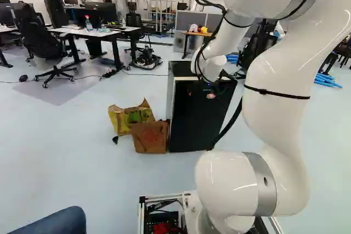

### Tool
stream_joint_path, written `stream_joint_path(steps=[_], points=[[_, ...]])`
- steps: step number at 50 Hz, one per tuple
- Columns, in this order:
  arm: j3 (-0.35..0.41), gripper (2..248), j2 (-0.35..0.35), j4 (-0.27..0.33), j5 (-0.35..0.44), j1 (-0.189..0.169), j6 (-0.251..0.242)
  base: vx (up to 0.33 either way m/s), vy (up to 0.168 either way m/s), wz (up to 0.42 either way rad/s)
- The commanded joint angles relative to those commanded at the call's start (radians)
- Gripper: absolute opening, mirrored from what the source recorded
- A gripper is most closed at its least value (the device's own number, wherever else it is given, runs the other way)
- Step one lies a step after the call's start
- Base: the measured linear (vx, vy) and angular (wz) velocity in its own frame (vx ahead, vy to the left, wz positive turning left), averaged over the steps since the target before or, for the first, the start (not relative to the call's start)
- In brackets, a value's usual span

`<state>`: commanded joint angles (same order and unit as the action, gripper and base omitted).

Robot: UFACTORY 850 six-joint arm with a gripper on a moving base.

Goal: Grab a drink from the fridge

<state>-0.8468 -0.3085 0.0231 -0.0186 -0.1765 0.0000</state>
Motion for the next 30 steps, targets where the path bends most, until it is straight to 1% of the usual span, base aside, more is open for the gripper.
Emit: stream_joint_path(steps=[17,30], points=[[0.066,247,0.053,0.000,0.015,0.011,0.000,0.000,0.000,0.000],[0.128,247,0.104,0.003,0.080,0.023,0.000,0.000,0.000,0.000]])
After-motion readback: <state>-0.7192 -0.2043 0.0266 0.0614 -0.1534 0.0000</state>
